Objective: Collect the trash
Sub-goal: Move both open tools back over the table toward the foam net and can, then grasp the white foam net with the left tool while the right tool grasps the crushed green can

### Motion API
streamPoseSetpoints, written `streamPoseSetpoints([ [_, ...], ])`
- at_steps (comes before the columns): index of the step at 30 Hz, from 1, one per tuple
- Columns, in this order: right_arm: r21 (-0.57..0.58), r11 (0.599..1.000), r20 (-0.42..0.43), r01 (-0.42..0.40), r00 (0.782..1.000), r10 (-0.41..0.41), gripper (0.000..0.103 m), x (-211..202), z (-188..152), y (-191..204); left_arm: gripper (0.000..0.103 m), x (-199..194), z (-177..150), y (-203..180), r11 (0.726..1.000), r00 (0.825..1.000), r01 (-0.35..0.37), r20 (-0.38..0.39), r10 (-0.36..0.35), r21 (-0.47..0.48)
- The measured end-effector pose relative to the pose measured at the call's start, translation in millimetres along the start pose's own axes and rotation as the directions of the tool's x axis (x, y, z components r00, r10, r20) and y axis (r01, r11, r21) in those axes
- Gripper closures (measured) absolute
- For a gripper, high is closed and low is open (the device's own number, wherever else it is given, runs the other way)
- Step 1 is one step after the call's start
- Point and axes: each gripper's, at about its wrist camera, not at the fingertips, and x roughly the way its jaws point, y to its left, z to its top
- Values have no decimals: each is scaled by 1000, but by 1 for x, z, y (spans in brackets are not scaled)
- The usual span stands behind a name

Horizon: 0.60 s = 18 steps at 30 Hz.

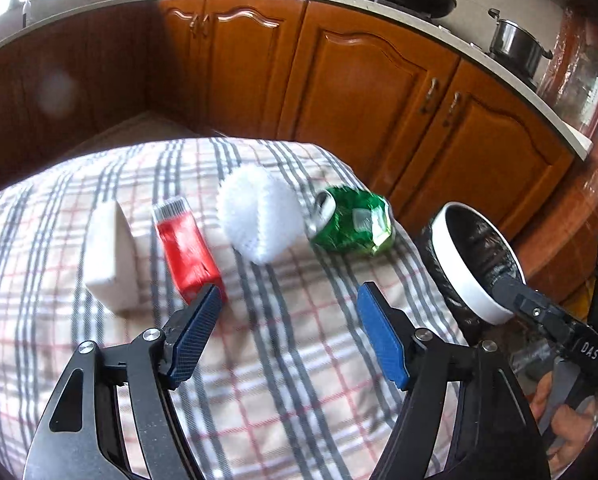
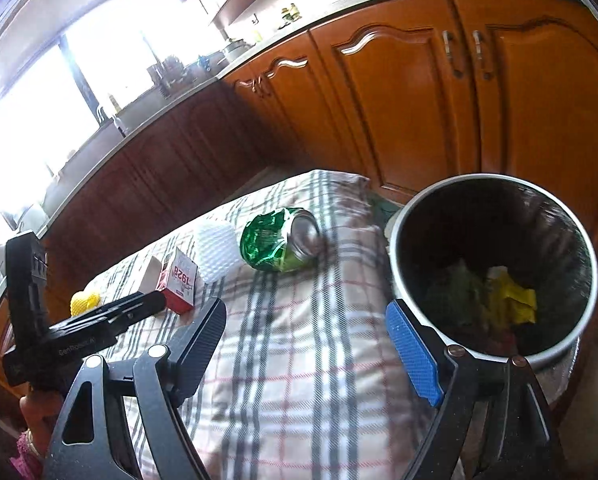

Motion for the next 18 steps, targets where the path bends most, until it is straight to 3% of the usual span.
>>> streamPoseSetpoints([
  [9,-4,1000,-35,-15,999,14,21,43,21,10,31,19,30,12,1000,1000,-18,-10,18,4],
  [14,31,999,-57,-16,998,18,41,69,34,6,32,43,42,14,1000,998,-14,-56,14,8],
  [16,31,999,-68,-18,998,20,47,79,39,5,36,50,45,14,1000,998,-10,-69,11,8],
  [18,33,999,-79,-16,997,19,56,90,43,5,49,60,48,13,1000,996,-6,-87,7,11],
])
